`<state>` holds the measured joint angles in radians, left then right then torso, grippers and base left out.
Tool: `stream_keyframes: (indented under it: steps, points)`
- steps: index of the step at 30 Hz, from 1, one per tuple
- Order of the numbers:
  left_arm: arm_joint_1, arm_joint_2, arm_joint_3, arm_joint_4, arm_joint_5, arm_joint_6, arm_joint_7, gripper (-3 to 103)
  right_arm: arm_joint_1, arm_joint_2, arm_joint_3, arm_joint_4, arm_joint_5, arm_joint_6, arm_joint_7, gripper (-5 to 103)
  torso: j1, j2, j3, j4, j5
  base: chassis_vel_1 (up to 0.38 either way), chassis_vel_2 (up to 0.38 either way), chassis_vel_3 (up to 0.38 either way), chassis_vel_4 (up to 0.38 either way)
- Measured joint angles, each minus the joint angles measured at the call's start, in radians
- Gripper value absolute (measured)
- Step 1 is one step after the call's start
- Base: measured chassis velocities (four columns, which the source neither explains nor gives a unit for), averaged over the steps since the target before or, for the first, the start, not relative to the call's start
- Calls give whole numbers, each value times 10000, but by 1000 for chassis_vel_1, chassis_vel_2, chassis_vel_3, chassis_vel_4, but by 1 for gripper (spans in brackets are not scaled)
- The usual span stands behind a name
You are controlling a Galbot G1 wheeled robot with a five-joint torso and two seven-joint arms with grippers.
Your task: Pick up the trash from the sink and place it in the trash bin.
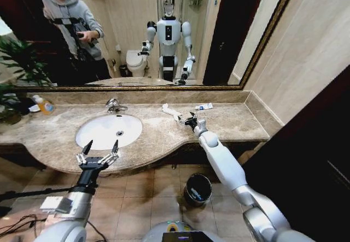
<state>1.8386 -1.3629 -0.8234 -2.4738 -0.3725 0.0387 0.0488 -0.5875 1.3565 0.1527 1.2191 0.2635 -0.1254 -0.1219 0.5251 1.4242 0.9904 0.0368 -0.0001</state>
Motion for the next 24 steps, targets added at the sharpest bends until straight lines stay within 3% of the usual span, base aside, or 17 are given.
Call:
stream_keyframes:
  steps: [14, 16, 18, 20, 21, 24]
  points:
    - [0, 1, 0, 0, 0, 0, 0, 100, 934, 612, -171, -1586, 93, 412, -176, 92, 0, 0, 0, 0, -1, 0, 0, 0, 0]
    - [0, 1, 0, 0, 0, 0, 0, 100, 1011, 634, -188, -1829, 44, 529, -244, 81, 0, 0, 1, 0, 1, 0, 0, 0, 0]
    - [0, 0, 0, 0, 0, 0, 0, 100, 1011, 634, -191, -1839, 42, 544, -256, 81, 0, 0, 0, 0, 1, 0, 0, 0, 0]
    - [0, 0, 0, -1, 0, 0, 0, 100, 1003, 623, -190, -1841, 35, 573, -290, 77, 0, 0, 0, 0, 0, 0, 0, 0, 0]
    - [0, 1, 0, 0, 0, 0, 0, 100, 979, 614, -180, -1827, 21, 609, -323, 68, 0, 0, 0, 0, 1, 0, 0, 0, 0]
    - [0, 0, 0, 0, 0, 0, 0, 100, 919, 574, -146, -1730, -64, 679, -385, 64, 0, 0, 0, 0, 1, 0, 0, 0, 0]
